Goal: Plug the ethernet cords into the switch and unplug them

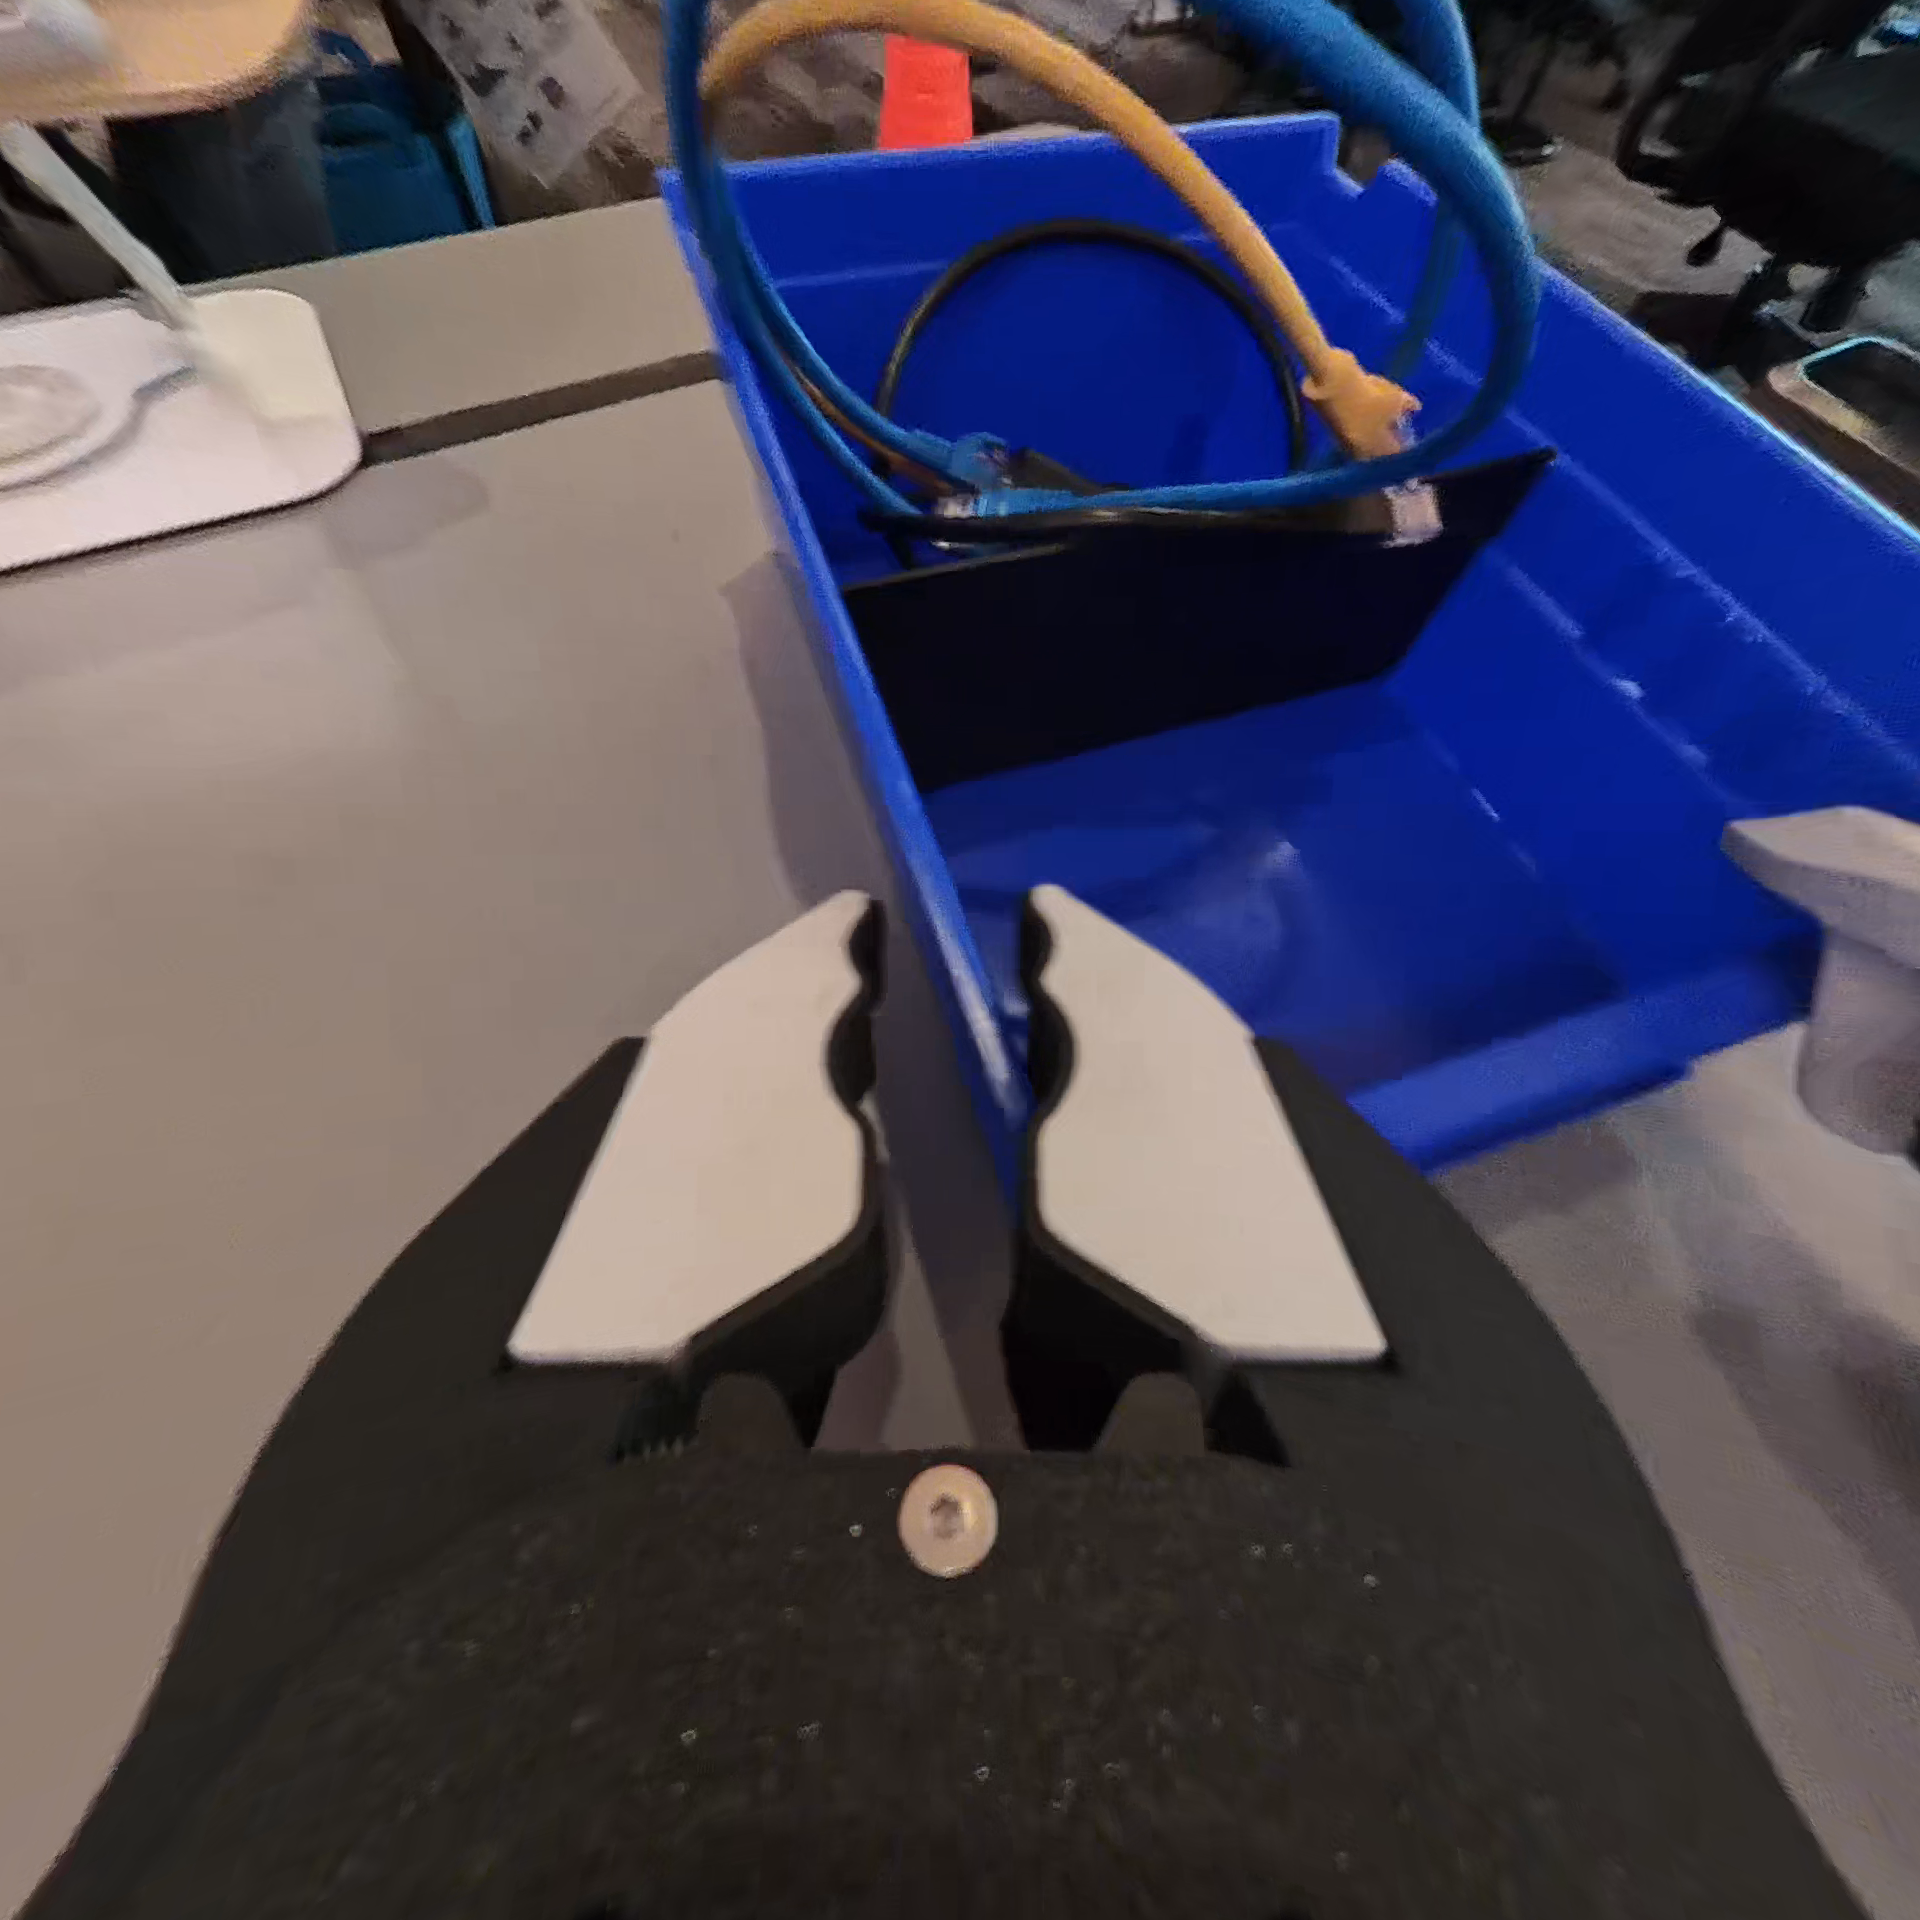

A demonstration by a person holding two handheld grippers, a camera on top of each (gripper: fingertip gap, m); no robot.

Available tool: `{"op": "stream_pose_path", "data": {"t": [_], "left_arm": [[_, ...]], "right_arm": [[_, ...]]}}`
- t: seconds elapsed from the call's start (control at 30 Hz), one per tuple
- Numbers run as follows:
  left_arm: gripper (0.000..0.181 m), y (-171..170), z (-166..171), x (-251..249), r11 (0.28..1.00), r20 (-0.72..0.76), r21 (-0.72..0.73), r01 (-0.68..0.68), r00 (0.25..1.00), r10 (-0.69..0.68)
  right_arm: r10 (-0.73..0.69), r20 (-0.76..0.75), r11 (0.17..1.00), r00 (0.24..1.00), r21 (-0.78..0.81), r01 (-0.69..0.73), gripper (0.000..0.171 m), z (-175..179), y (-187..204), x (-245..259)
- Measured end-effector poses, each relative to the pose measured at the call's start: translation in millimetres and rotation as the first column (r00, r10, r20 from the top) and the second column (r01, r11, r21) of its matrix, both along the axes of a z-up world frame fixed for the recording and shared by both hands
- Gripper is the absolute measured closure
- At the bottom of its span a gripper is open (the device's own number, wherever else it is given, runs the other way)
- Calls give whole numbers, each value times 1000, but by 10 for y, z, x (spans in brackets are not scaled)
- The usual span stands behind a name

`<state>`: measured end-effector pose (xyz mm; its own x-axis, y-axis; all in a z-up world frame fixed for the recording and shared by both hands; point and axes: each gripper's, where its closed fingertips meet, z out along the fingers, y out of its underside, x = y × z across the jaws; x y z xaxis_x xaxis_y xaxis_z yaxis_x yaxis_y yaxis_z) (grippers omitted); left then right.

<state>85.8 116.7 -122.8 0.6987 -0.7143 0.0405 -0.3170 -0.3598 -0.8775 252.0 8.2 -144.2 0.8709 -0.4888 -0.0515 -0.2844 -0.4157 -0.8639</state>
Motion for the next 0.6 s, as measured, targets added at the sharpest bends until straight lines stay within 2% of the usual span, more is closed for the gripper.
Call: {"op": "stream_pose_path", "data": {"t": [0.03,0.13,0.23,0.4,0.5,0.6], "left_arm": [[170,20,-19,12,1000,-7,-27,-5,1000,4],[175,122,-28,-68,998,-45,-58,-39,998,36],[173,162,121,-232,999,12,-37,-10,1000,11],[175,357,346,-973,989,-16,65,-131,991,132],[175,495,330,-1533,973,-29,91,-211,976,214],[174,590,193,-2056,955,-27,56,-293,955,294]], "right_arm": [[12,-20,1000,1000,29,-11,155,12,54,-47],[9,-24,1000,1000,29,-8,168,58,102,-130],[21,-67,999,998,51,-18,168,171,147,-318],[129,-36,986,991,107,-125,168,388,532,-935],[209,23,970,978,118,-211,168,477,822,-1406],[299,40,950,953,80,-301,168,404,1085,-1874]]}}
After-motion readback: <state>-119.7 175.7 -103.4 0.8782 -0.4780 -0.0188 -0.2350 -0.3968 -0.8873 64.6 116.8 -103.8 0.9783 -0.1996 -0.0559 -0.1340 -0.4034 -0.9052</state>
